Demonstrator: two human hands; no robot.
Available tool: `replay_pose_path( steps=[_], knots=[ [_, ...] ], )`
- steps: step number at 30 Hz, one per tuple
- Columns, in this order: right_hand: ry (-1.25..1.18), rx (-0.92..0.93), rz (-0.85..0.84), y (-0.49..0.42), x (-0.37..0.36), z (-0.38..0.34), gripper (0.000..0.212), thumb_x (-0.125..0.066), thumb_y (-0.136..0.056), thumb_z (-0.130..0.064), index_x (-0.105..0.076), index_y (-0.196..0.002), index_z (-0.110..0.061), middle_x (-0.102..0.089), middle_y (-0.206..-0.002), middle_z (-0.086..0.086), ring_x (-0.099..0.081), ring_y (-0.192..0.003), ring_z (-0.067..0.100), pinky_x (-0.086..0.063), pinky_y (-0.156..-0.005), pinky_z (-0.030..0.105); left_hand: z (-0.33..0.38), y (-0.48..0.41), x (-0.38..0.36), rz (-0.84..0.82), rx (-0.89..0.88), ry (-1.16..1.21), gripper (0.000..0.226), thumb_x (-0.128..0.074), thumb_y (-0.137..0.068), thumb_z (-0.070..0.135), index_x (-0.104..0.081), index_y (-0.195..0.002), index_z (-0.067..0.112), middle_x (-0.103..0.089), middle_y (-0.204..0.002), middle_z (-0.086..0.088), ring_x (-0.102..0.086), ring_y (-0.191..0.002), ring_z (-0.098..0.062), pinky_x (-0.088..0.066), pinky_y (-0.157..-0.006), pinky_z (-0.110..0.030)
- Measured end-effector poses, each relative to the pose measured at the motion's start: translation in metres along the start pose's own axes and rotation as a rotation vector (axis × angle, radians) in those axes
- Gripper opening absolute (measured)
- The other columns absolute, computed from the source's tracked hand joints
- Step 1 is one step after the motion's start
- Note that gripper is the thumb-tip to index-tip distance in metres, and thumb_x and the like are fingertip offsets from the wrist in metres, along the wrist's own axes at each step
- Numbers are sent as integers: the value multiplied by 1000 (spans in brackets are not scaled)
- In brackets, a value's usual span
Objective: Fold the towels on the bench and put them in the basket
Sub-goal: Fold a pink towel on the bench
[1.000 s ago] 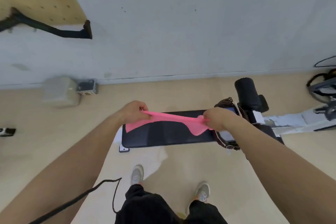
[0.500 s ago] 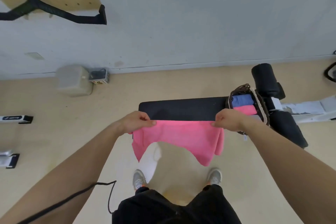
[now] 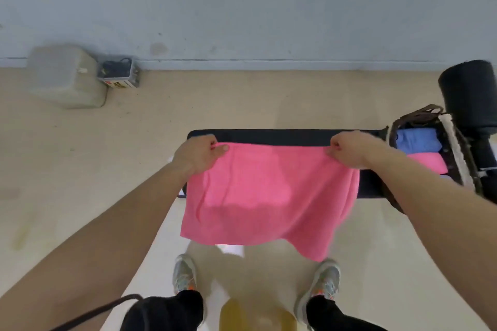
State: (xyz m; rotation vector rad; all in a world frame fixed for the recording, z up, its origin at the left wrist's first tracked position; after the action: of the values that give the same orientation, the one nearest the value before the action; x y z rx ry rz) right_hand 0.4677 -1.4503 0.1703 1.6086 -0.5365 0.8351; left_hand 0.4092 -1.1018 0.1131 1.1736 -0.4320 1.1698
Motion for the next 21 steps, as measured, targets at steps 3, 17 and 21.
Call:
replay_pose_path(
  steps=[3, 17, 21],
  knots=[
    [107, -42, 138, -73, -22, 11, 32, -43, -100, -47, -52, -79, -24, -58, -88, 3, -58, -87, 28, -47, -75, 35, -14, -69, -37, 101, -61, -42, 39, -49, -97, 53, -46, -71, 25, -53, -72, 3, -55, -76, -24, -34, -61, -33],
    [281, -199, 643, -212, -106, 25, 38, -43, -99, -44, -67, -111, -17, -66, -113, 14, -63, -106, 34, -45, -80, 39, -51, -180, -116, 588, -210, -223, 33, -43, -100, 43, -63, -109, 18, -60, -108, -6, -57, -99, -31, -42, -74, -39],
    [200, -187, 751, -184, -115, 15, 38, -41, -97, -31, -61, -124, -13, -57, -124, 15, -50, -118, 36, -40, -93, 44, -50, -148, -114, 654, -189, -231, 29, -52, -94, 33, -64, -115, 18, -60, -116, -10, -52, -109, -35, -41, -89, -45]
  ],
)
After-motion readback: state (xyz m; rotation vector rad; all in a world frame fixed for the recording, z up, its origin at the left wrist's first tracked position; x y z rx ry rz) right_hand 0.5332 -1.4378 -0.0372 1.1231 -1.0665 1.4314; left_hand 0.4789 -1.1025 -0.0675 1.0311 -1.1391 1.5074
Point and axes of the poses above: each hand's wrist, its own y-axis away from the middle knuckle, its own x-axis out of the back of the hand, z = x × y, the point moved 2 cm from there along -y, towards the middle knuckle
